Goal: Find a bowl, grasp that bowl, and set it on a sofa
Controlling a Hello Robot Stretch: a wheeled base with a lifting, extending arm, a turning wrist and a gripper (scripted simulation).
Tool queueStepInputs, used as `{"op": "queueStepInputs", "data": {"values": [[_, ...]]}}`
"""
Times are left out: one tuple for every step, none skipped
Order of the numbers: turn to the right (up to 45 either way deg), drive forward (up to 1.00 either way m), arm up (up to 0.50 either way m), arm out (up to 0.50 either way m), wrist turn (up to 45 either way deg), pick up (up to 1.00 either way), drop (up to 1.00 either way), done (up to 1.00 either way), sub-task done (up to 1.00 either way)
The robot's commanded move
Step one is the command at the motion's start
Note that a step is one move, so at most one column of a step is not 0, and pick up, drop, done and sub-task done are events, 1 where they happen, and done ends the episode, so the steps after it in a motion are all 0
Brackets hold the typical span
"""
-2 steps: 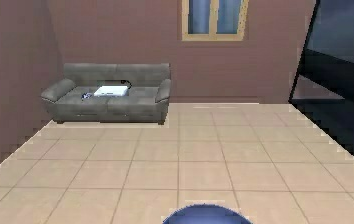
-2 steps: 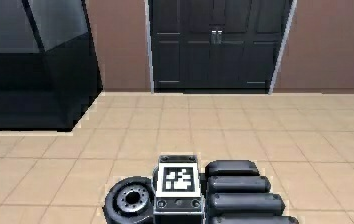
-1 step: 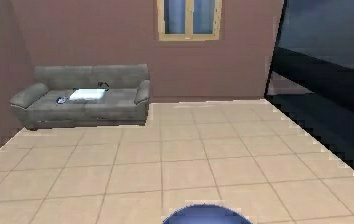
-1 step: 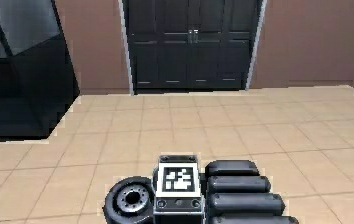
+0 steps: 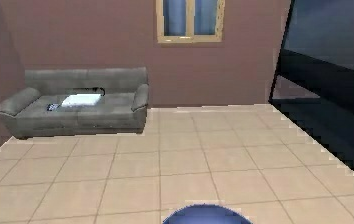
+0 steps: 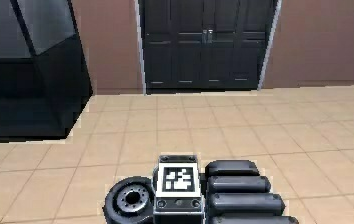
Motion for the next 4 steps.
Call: {"op": "queueStepInputs", "data": {"values": [[6.0,0.0,0.0,0.0,0.0,0.0,0.0,0.0,0.0],[0.0,1.0,0.0,0.0,0.0,0.0,0.0,0.0,0.0],[0.0,1.0,0.0,0.0,0.0,0.0,0.0,0.0,0.0],[3.0,0.0,0.0,0.0,0.0,0.0,0.0,0.0,0.0]]}}
